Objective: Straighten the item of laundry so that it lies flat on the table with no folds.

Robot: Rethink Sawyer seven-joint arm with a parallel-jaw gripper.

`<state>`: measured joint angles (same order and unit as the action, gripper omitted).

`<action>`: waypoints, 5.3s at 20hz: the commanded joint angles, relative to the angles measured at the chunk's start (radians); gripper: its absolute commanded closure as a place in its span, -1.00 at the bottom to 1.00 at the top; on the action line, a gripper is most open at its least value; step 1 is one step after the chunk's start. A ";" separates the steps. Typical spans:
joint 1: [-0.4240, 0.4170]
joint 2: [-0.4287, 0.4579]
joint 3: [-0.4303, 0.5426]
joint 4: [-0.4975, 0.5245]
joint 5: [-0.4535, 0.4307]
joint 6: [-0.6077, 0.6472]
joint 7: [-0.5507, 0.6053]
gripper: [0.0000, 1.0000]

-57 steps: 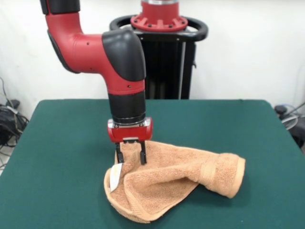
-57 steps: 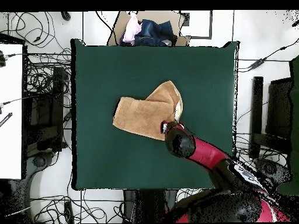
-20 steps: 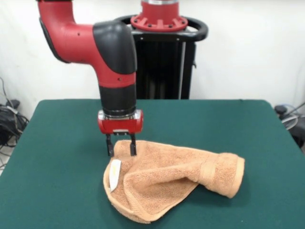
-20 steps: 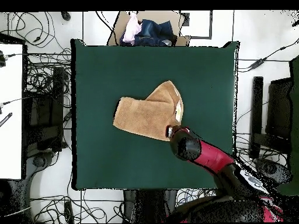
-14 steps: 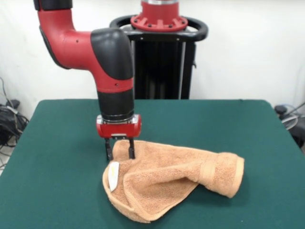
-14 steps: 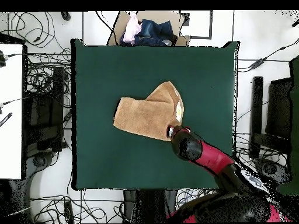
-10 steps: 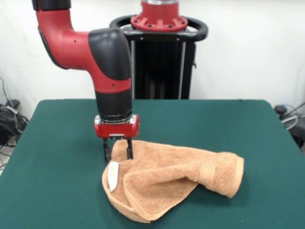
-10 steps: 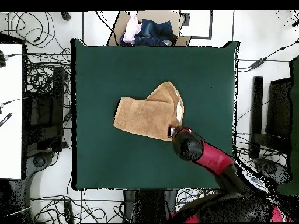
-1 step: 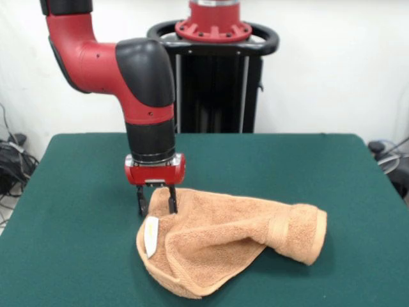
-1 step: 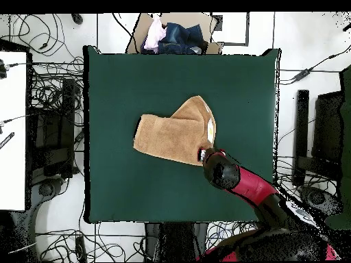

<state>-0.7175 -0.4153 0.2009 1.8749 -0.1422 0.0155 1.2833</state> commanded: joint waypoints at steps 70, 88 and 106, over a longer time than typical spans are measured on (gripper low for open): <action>-0.011 0.268 0.001 -0.035 0.006 -0.292 0.219 -1.00; -0.088 0.238 0.025 -0.035 -0.057 -0.185 0.169 1.00; -0.175 0.188 -0.023 0.067 -0.119 -0.145 0.146 1.00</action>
<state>-0.8340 -0.3894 0.1980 2.0253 -0.2565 -0.2309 1.2833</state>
